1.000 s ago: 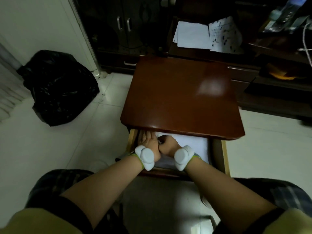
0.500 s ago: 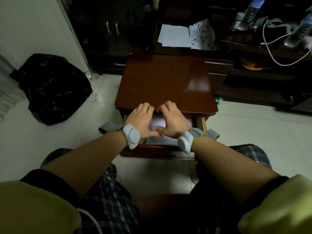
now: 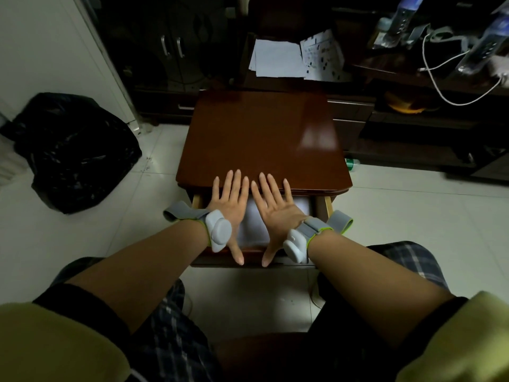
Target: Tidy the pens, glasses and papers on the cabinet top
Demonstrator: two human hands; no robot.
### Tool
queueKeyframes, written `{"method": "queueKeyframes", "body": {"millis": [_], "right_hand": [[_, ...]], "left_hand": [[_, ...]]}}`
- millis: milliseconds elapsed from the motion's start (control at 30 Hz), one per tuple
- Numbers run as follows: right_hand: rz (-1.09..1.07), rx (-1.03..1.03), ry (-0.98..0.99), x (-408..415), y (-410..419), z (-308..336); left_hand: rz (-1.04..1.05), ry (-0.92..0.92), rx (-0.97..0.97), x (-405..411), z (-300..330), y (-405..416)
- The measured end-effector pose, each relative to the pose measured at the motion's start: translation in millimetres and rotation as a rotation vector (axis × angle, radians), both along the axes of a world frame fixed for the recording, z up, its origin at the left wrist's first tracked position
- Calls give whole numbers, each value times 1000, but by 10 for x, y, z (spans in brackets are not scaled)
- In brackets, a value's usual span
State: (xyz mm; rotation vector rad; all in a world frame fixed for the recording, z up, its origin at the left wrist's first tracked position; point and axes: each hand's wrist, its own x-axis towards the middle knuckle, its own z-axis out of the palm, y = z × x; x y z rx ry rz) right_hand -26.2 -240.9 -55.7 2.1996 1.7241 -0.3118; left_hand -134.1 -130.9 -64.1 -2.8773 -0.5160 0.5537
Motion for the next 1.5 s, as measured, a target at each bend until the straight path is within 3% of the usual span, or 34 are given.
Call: {"method": "queueKeyframes", "body": {"millis": [233,400,667,867,1133,1400,1500], "right_hand": [[10,-22,-18,54,56,13],[34,80,-45,118,128,63],[138,301,-87,322,249,63],[176,461,-176,382,289,-81],[245,731,-143,539,419,-314],[231,785,-193,576,406,-413],[144,681,-130,540,403,-304]], "left_hand": [[-18,6,10,22,122,28],[-42,-34,51,49,208,93],[-69,-329,74,166,110,224],[-84,-441,182,178,-64,281],[-84,-589,199,300,-245,388],[-85,-630,189,303,-353,461],[-65,-602,110,299,-207,428]]}}
